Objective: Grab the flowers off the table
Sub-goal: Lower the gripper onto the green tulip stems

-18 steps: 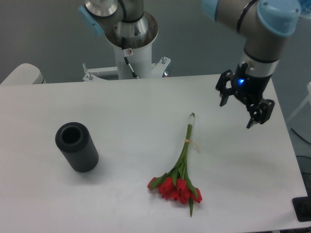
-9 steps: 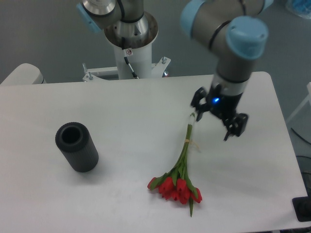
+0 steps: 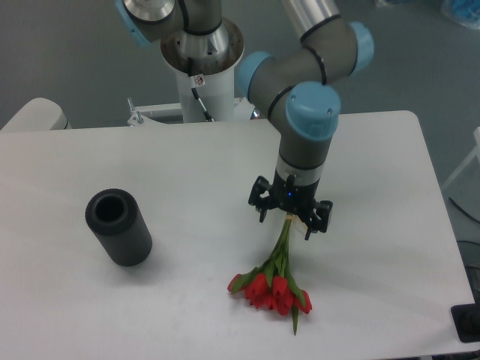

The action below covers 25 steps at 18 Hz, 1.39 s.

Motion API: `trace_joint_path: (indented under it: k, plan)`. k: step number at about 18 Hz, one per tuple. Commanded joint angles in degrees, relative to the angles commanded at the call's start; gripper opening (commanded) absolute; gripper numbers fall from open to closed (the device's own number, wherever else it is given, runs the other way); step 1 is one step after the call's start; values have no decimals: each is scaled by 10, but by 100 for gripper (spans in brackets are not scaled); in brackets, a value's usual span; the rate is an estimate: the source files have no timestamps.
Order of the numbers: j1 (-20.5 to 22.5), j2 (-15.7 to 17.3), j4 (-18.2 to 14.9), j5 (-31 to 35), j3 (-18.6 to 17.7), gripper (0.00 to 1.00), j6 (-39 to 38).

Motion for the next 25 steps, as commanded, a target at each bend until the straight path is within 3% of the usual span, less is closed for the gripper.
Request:
trace_joint_path:
  k: [8, 14, 25]
  plan:
    - [-8, -40, 47, 33, -3, 100, 0]
    - [-18, -42, 47, 33, -20, 100, -7]
    - [-26, -70, 87, 35, -15, 100, -29]
